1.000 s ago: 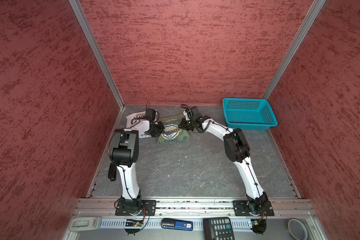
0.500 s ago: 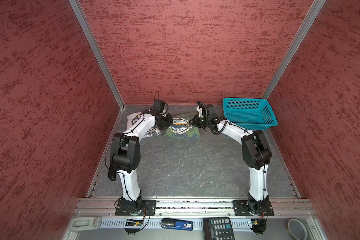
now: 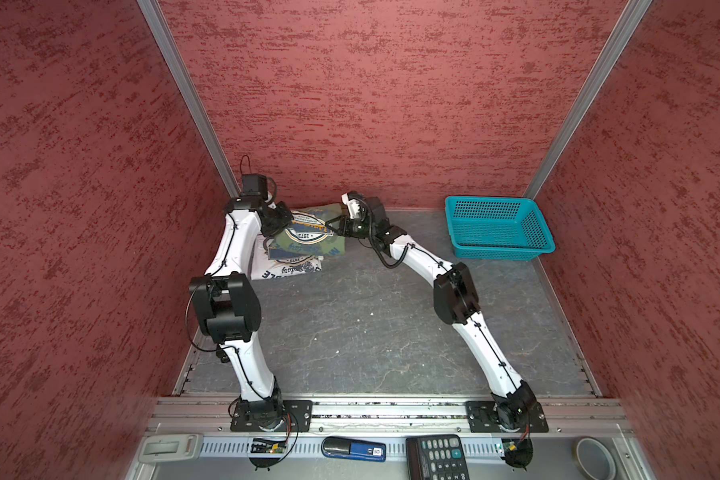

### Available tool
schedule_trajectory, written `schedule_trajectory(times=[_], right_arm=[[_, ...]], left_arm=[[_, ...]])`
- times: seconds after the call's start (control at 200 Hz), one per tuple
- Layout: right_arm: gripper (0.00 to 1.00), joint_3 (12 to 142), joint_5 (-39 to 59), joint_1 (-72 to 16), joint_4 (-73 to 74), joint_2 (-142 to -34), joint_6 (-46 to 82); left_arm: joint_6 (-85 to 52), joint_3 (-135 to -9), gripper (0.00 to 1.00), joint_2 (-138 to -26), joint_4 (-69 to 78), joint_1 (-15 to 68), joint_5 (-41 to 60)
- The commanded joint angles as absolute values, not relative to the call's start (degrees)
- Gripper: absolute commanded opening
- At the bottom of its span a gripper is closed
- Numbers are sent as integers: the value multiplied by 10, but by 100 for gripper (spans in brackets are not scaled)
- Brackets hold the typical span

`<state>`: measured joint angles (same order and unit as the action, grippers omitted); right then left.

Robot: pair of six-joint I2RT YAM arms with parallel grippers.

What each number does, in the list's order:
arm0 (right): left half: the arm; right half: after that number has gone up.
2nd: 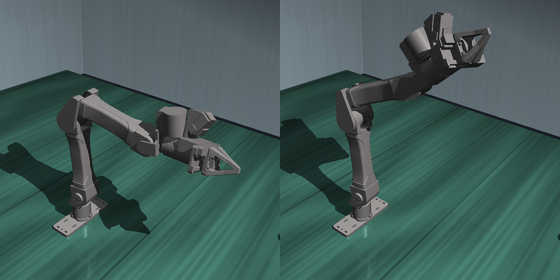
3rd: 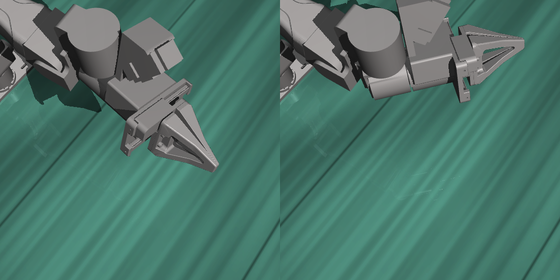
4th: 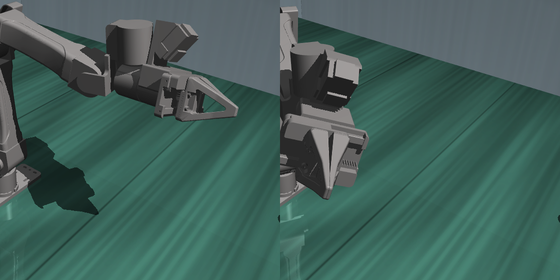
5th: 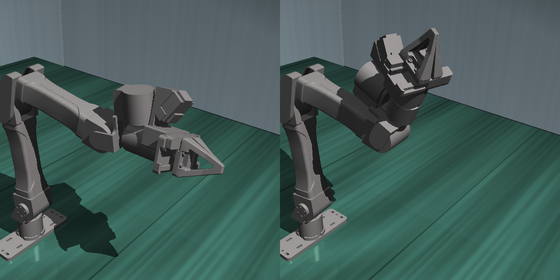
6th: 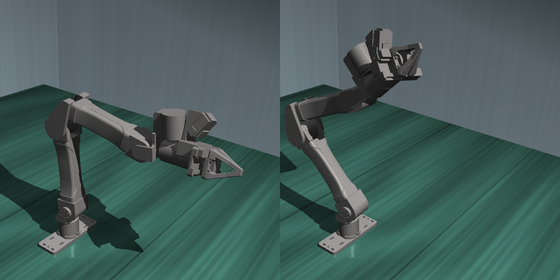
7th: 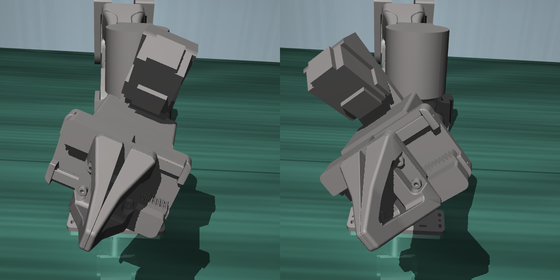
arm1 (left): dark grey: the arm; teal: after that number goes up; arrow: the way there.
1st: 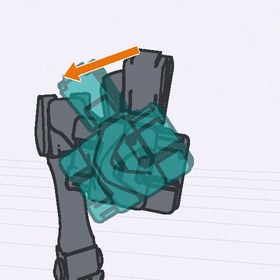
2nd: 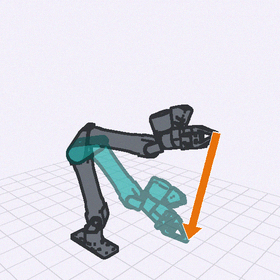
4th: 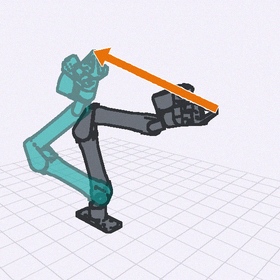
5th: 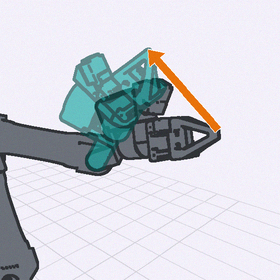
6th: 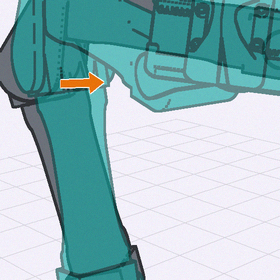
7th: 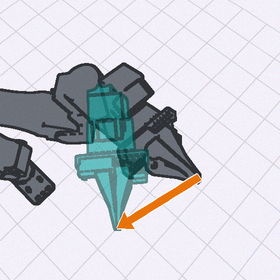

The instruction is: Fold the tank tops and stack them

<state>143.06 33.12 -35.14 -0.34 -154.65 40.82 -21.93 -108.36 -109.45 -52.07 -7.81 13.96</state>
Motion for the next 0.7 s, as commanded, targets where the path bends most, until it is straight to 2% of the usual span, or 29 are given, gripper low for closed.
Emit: schedule_trajectory(times=[0.0, 0.105, 0.22, 0.501, 0.586, 0.691], right_arm=[[0, 1506, 349, -353, 81, -1598, 452], [0, 1513, 322, -367, 155, -1623, 450], [7, 1551, 277, -385, 159, -1658, 415], [4, 1561, 232, -392, 177, -1728, 448], [18, 1560, 228, -392, 159, -1738, 450], [43, 1560, 207, -390, 111, -1729, 450]], left_arm=[[-189, -1121, 0, -1097, -497, -120, 113], [-174, -1121, 0, -1096, -476, -142, 124], [-173, -1095, 0, -1099, -431, -166, 153], [-184, -945, 1, -1117, -301, -193, 180], [-188, -923, 2, -1135, -300, -194, 171], [-205, -910, 26, -1149, -329, -201, 148]])
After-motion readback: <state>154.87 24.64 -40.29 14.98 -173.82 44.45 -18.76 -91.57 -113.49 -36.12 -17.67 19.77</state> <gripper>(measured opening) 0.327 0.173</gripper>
